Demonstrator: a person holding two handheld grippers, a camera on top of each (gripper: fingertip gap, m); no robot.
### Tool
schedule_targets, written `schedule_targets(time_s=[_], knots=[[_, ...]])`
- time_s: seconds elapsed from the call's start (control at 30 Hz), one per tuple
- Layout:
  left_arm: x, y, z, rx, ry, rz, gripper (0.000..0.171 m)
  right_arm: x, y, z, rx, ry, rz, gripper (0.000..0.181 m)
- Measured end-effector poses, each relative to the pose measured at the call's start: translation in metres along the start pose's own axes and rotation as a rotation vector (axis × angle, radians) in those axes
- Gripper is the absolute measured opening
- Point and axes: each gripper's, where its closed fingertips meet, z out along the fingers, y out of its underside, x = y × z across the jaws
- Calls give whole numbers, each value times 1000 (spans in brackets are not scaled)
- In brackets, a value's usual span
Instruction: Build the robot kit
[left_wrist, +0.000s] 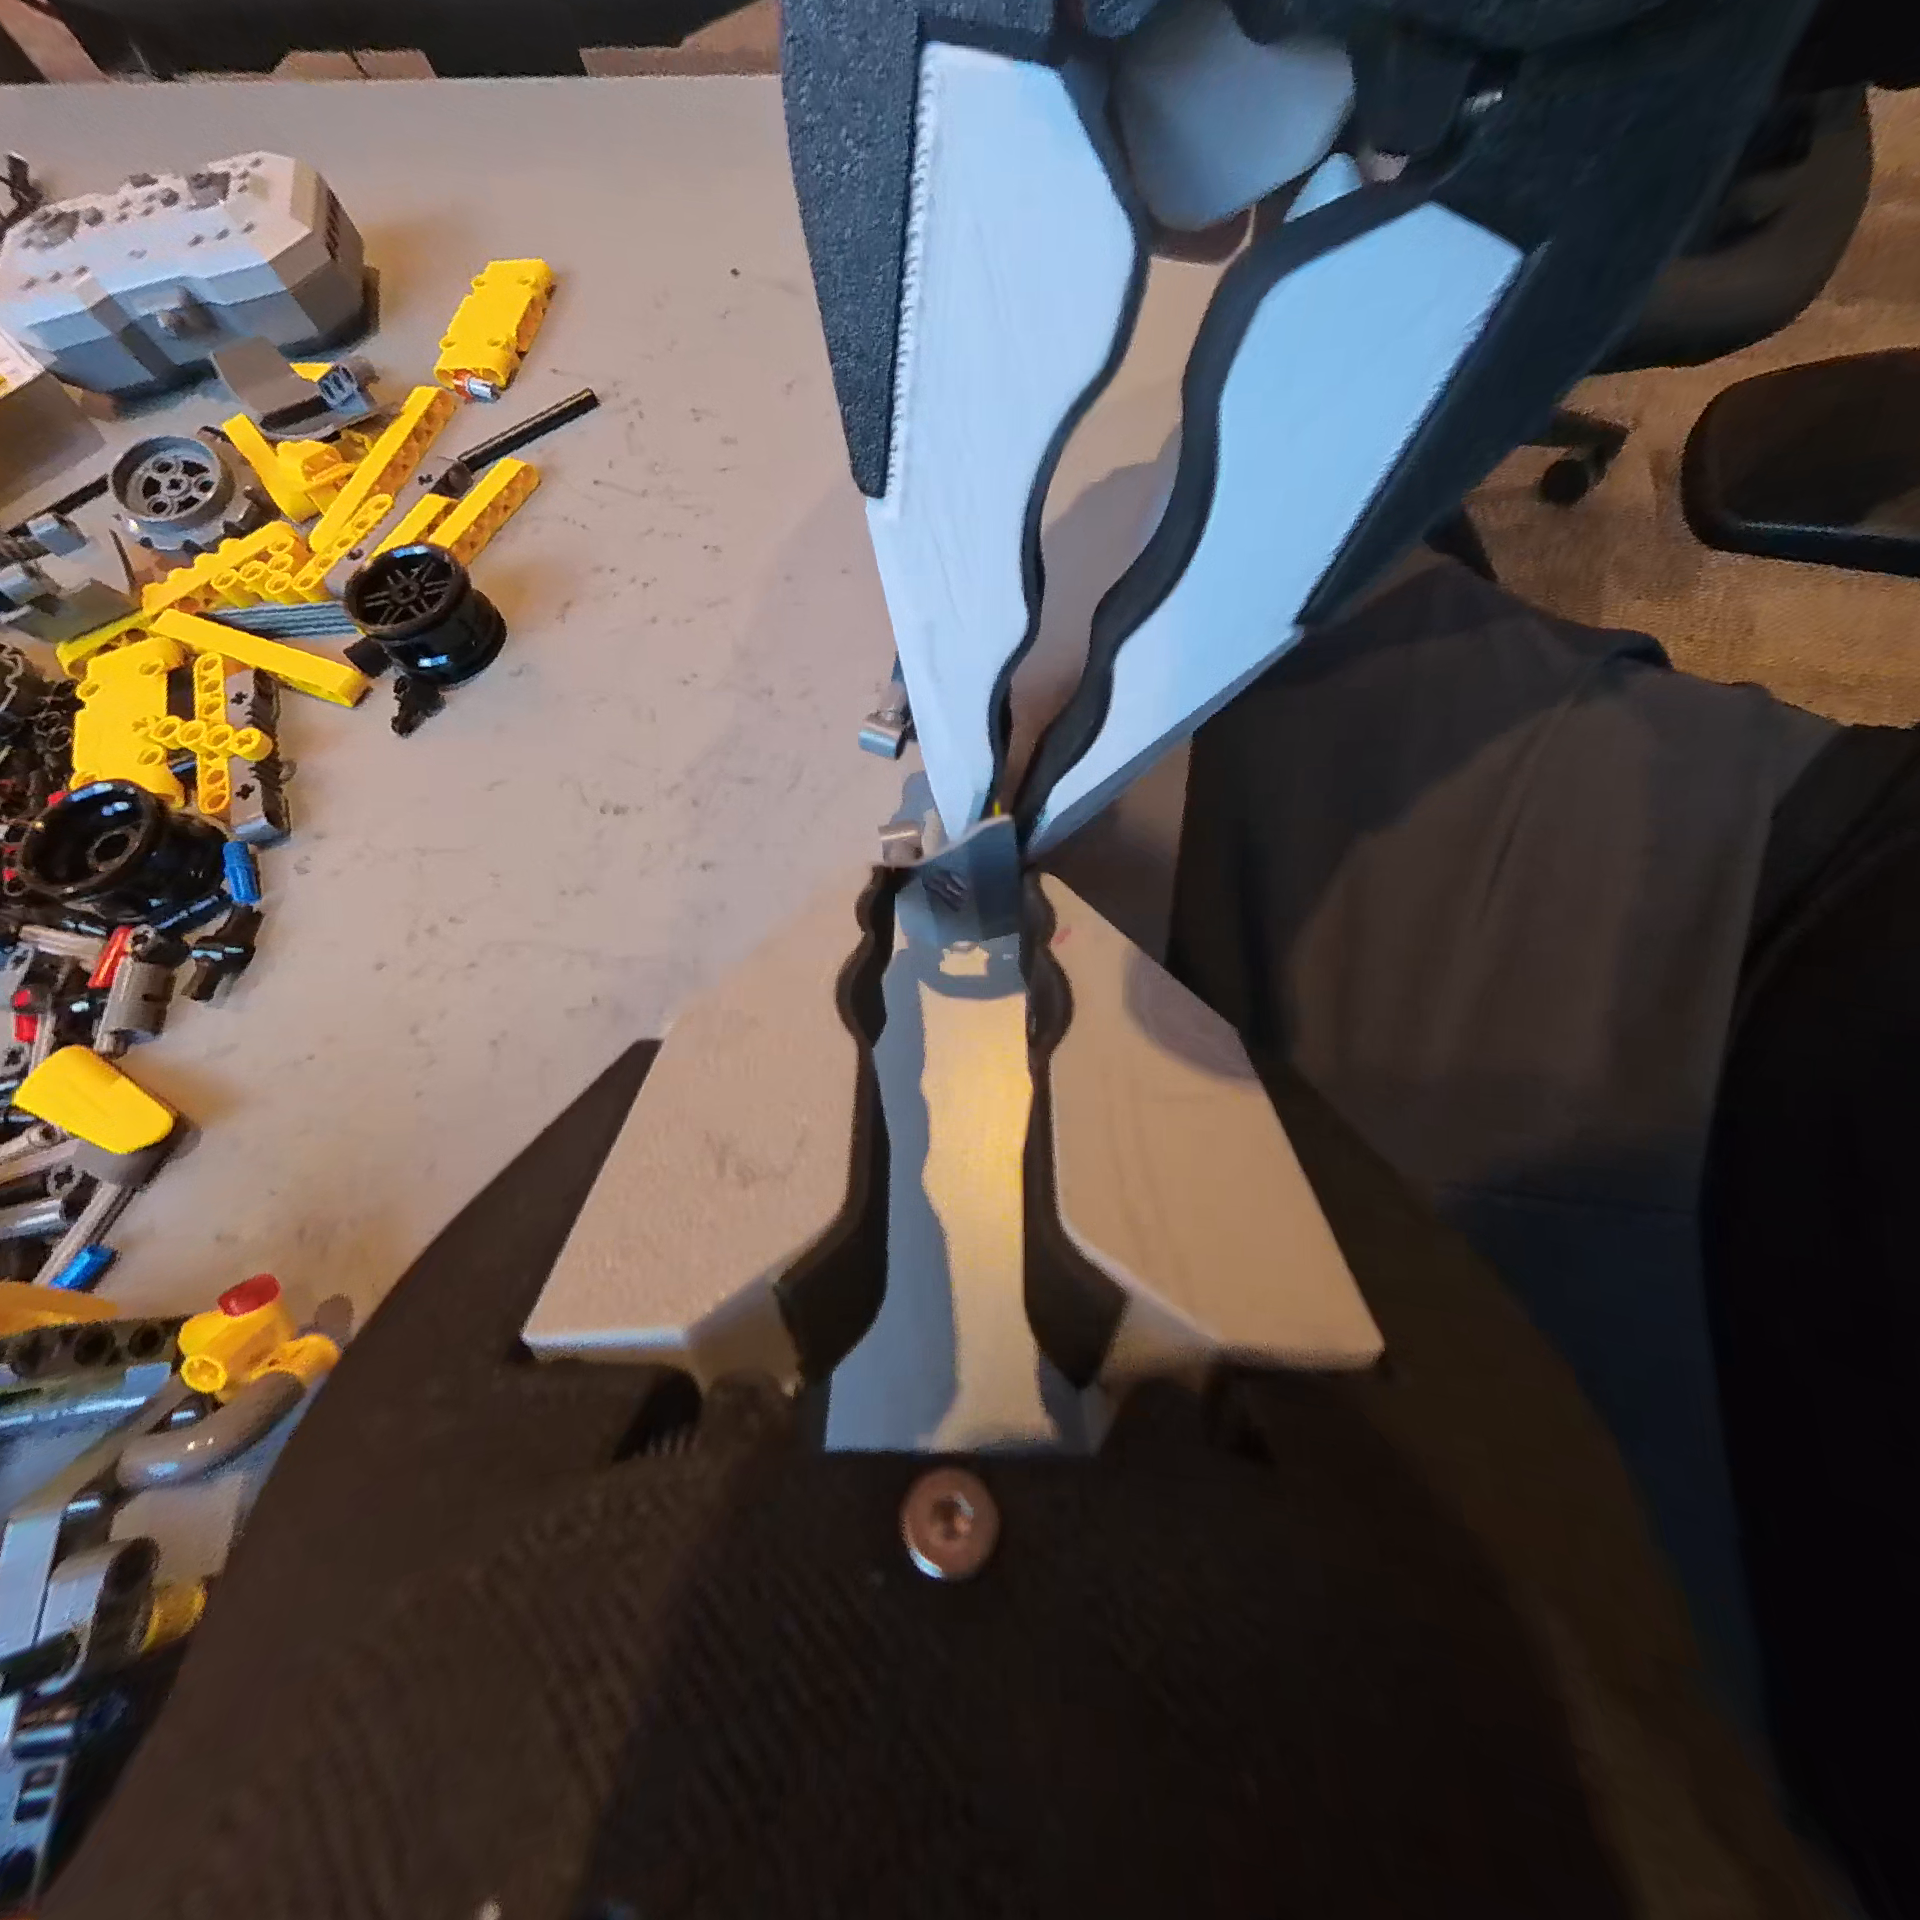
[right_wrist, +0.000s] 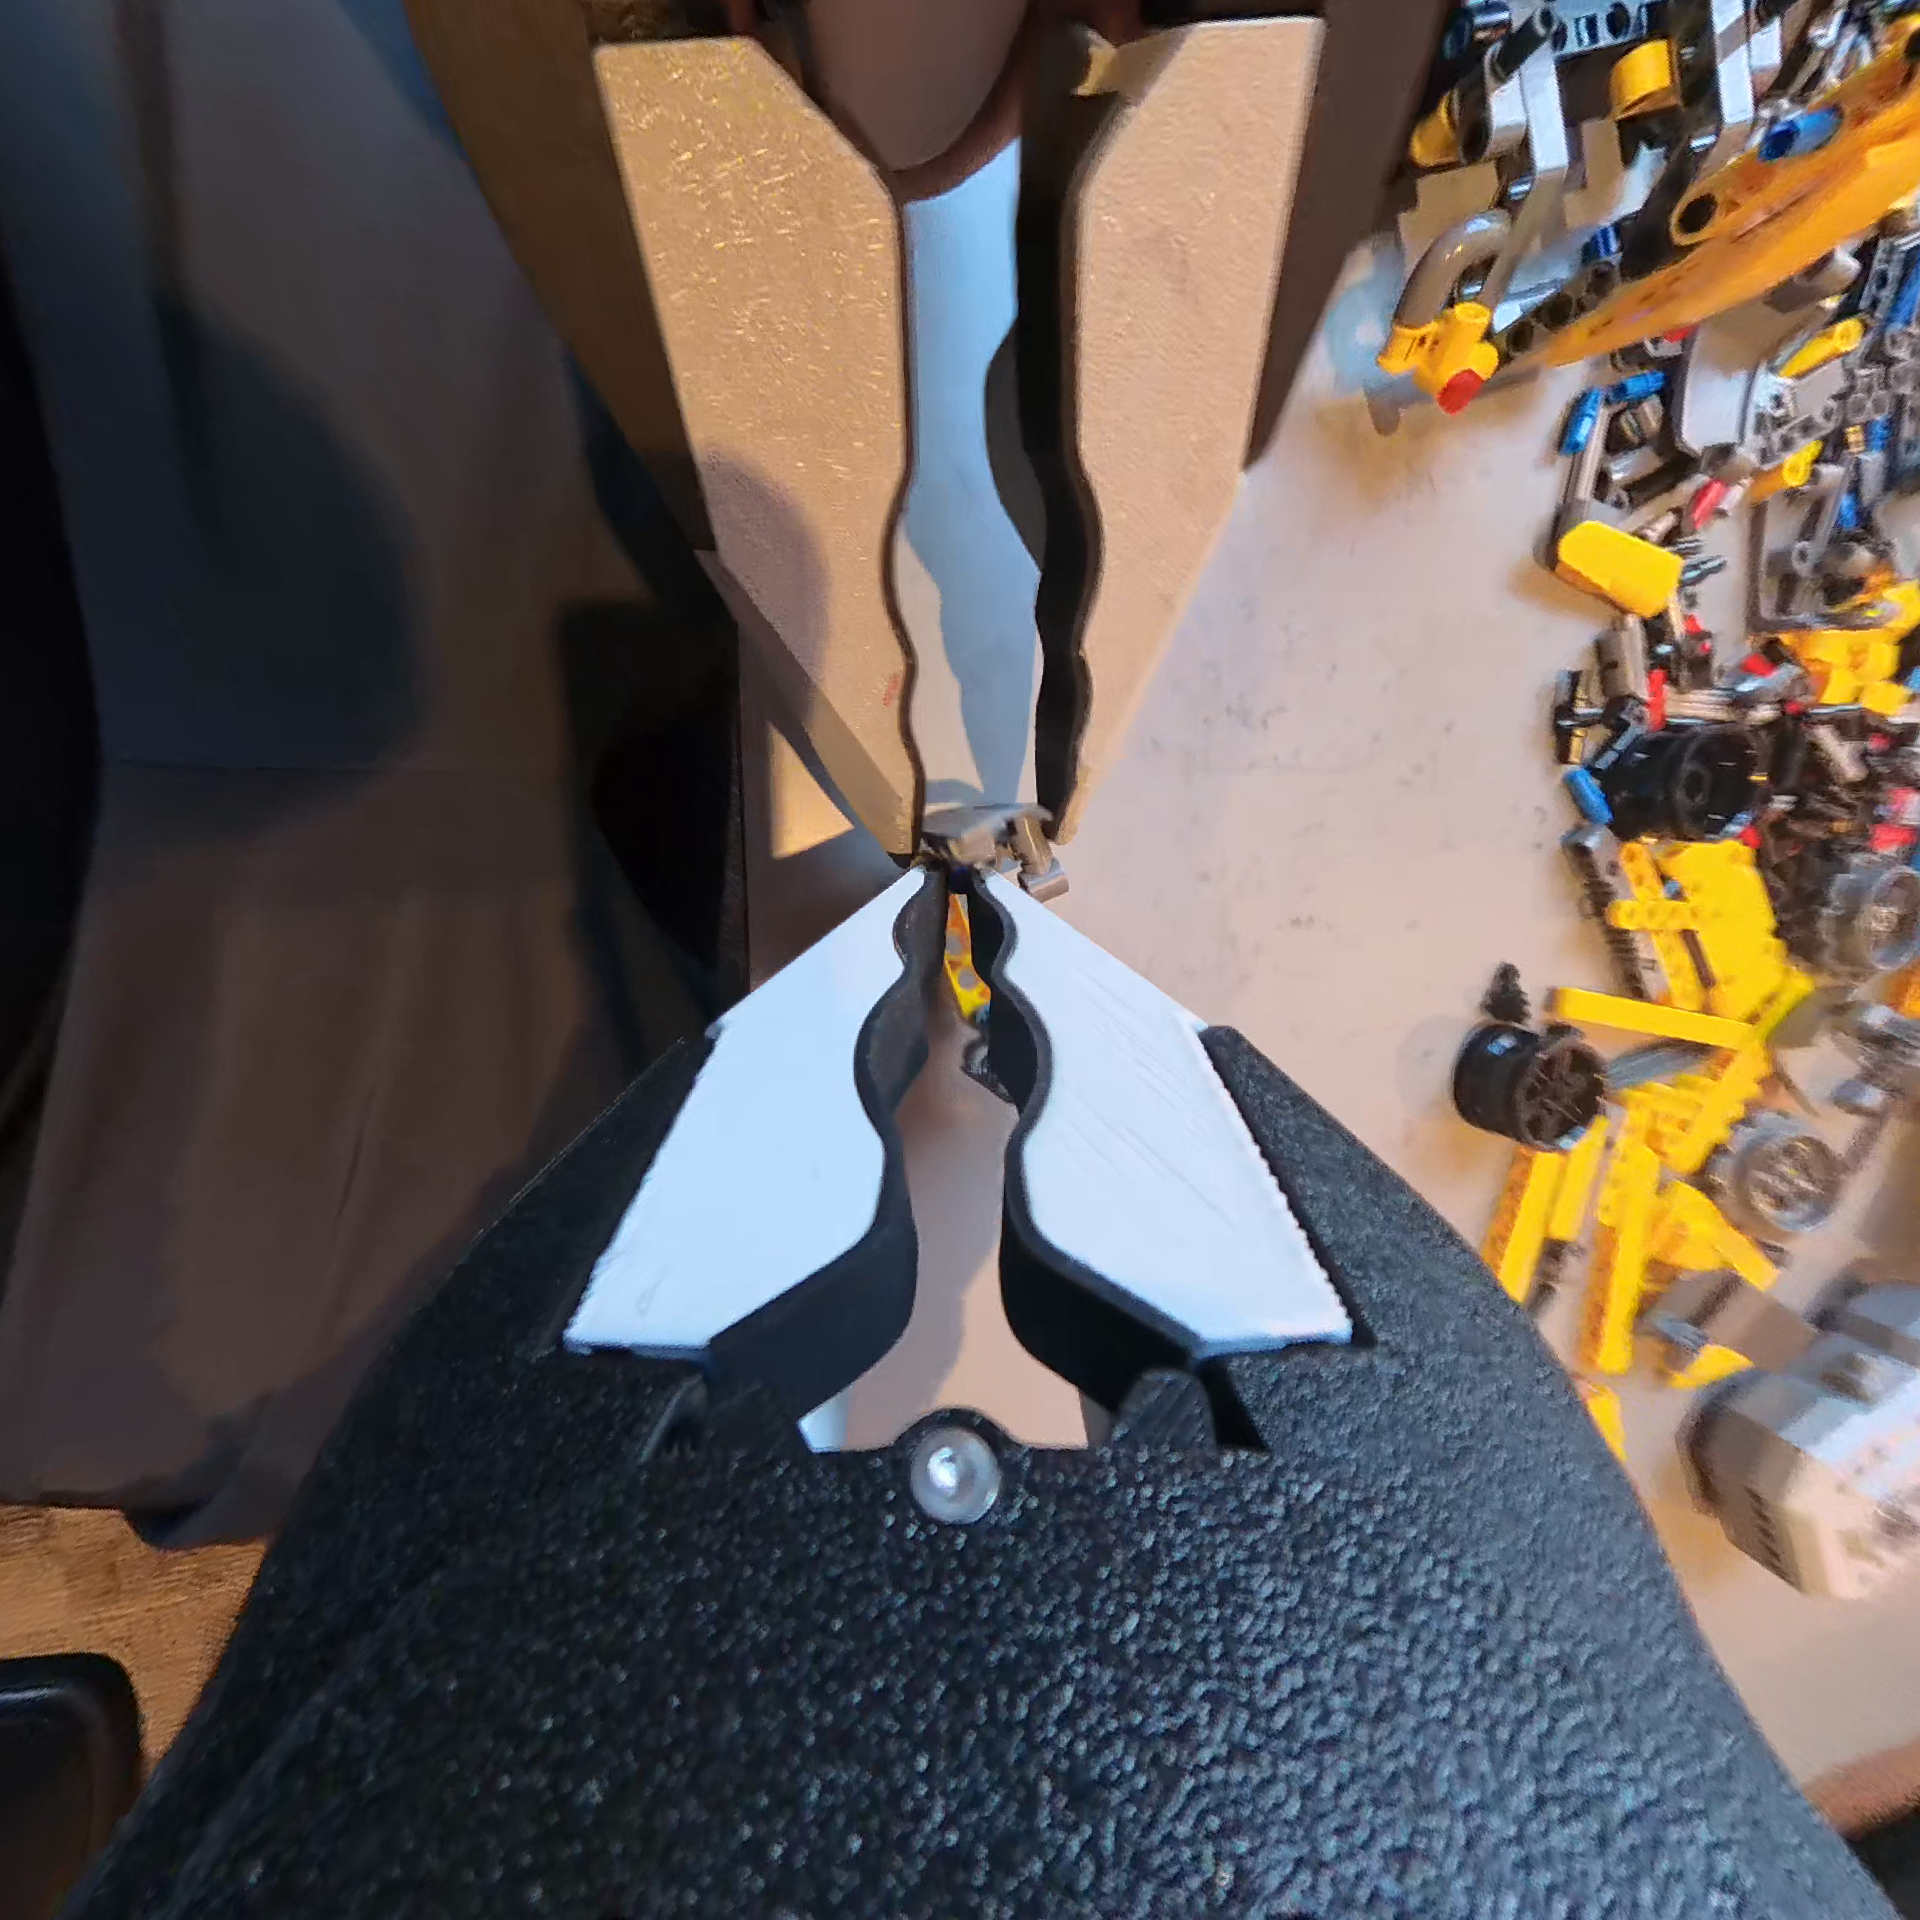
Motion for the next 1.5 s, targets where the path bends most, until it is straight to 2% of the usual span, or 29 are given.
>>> schedule_targets(time_s=[0.07,0.2,0.33,0.5,0.57,0.67,0.73,0.8,0.9,1.0,1.07,1.2,1.37,1.43,1.5], knots=[[4,8,4,-55,6,17,24,-4,3,5,-11,-30,8,4],[-1,5,5,-49,-35,27,23,0,4,6,-13,18,7,3],[-2,4,7,-60,-28,35,23,0,5,6,67,-37,104,3],[-1,3,8,-51,-14,20,23,2,6,4,69,-27,142,4],[-3,4,7,-49,3,-38,23,7,-1,-6,163,4,195,12],[-15,-2,-2,19,39,-173,23,23,-11,-48,403,92,310,22],[-22,-9,-10,79,85,-251,23,35,1,-69,495,187,363,33],[-25,-15,-17,112,121,-268,23,36,15,-74,527,201,417,40],[-21,-18,-21,112,118,-110,22,28,25,-57,502,129,478,51],[-16,-13,-18,59,62,107,23,21,26,-35,427,84,441,59],[-11,-7,-14,22,58,200,23,22,20,-28,437,65,392,58],[-13,8,-6,-32,23,253,23,21,20,-15,403,11,353,40],[-11,10,-6,-4,-4,271,23,27,25,1,321,125,319,43],[-11,10,-5,-4,-19,291,23,26,23,3,320,132,274,24],[-12,9,-5,-3,-26,291,23,26,24,3,306,152,209,24]])
